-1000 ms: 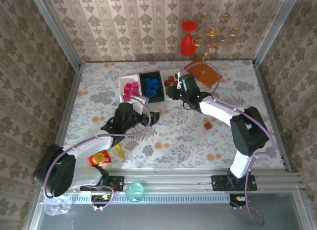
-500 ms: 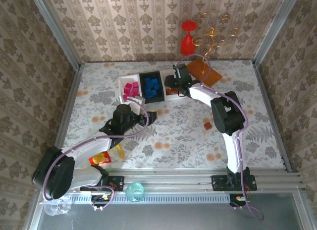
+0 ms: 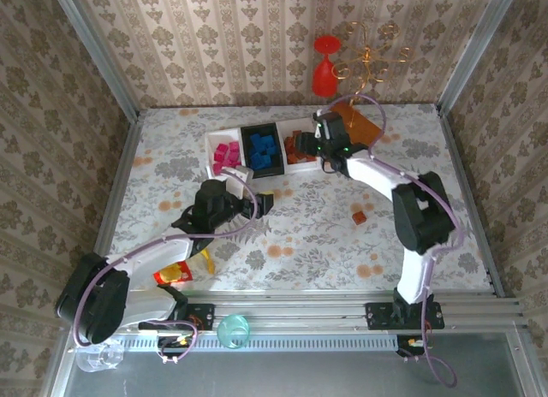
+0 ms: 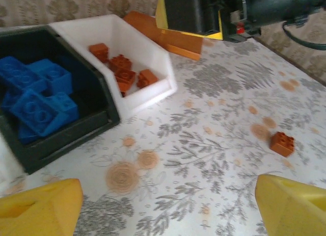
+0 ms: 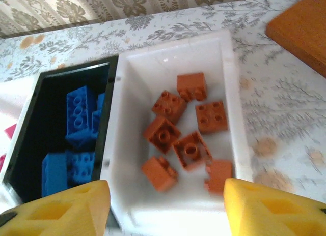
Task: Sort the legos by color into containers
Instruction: Pick up the lego from the middle-right of the table.
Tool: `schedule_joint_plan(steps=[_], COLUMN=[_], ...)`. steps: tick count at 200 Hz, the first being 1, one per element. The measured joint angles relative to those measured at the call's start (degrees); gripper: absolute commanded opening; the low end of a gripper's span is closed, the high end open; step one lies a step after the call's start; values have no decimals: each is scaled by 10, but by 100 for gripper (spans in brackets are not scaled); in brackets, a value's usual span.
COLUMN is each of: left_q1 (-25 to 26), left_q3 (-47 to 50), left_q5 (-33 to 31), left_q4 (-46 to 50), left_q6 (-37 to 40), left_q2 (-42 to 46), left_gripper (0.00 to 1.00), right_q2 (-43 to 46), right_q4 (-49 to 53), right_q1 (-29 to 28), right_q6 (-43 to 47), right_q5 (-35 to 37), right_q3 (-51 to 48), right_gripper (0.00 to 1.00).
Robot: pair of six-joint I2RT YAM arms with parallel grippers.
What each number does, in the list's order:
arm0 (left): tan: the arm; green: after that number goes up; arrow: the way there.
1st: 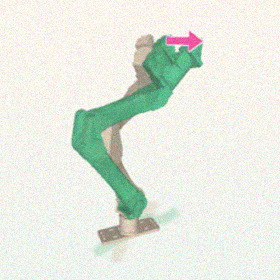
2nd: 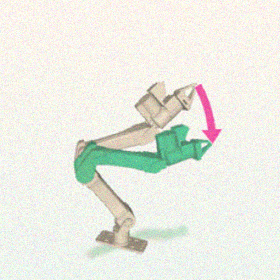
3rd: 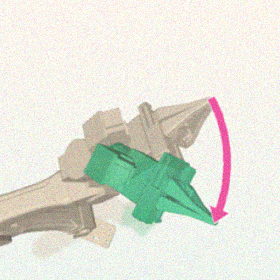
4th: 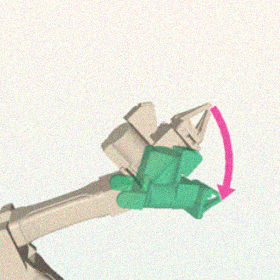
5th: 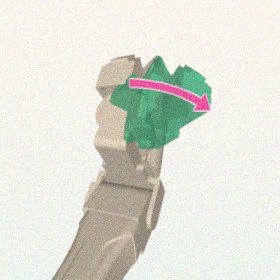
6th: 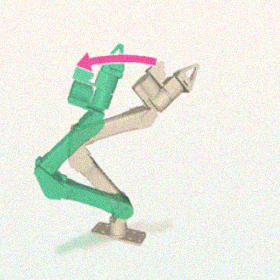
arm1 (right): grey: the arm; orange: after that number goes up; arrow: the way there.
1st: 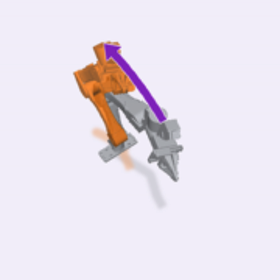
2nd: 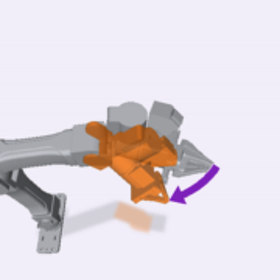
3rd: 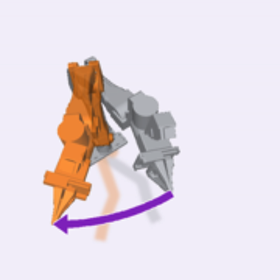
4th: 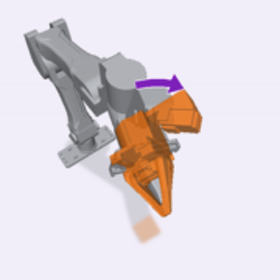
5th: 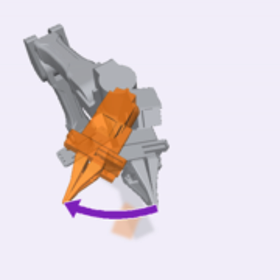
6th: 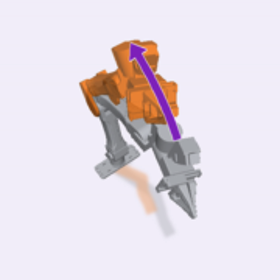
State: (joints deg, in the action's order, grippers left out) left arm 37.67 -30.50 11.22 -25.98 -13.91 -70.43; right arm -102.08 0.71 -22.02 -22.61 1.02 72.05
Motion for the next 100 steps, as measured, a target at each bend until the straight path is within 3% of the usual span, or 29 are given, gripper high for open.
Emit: schedule_joint_plan(steps=[61, 100], left_q1=[48, 50], left_q3=[-22, -24], left_q5=[45, 49], left_q4=[-2, -2], left_q6=[12, 13], left_q2=[-31, -37], left_gripper=[89, 89], right_q2=[170, 190], right_q4=[97, 151], right_q1=[43, 60], right_q6=[-15, -32], right_q5=[35, 40], right_q3=[-243, -298], right_gripper=[83, 88])
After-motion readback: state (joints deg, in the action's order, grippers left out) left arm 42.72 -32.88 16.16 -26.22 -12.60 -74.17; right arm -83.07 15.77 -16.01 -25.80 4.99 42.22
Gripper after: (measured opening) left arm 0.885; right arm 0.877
